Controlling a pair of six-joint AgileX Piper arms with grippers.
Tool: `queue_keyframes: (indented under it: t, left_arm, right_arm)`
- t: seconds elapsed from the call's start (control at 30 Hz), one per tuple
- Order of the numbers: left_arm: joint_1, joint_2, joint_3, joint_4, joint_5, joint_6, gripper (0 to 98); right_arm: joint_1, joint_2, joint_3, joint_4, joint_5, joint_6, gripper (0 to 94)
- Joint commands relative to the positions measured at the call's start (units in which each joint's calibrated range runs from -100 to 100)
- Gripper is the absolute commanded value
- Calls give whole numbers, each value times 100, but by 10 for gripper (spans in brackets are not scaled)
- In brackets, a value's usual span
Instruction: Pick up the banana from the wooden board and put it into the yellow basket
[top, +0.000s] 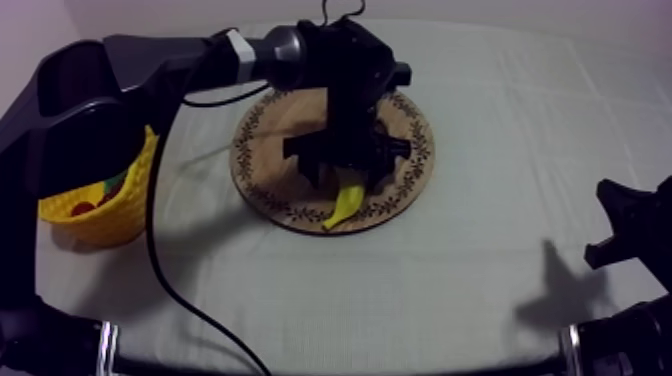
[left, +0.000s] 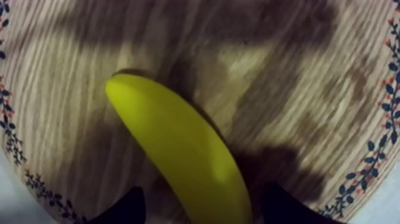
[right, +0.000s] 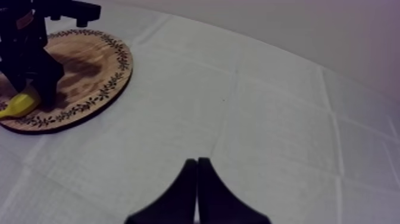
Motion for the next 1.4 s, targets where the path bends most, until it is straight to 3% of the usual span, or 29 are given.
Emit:
queue_keyframes:
  t: [0.0, 0.23, 0.4, 0.77, 1.17, 1.37]
  left_arm:
    - [-9, 24, -42, 11, 5, -52, 648]
    - [-30, 81, -207, 10, 8, -195, 371]
    - [-48, 98, -270, -3, -4, -242, 264]
    - [-193, -364, -203, -14, 3, -338, 228]
    - [-433, -2362, 941, -18, 170, -706, 225]
    - [-623, -3473, 1550, -161, 193, -942, 224]
  right_arm:
    - [0, 0, -3, 1, -1, -1, 3]
    - [0, 0, -3, 1, -1, -1, 3]
    - [0, 0, -3, 1, -1, -1, 3]
    - [0, 0, -3, 1, -1, -1, 3]
    - [0, 0, -3, 1, -1, -1, 3]
    - [0, 0, -3, 1, -1, -1, 3]
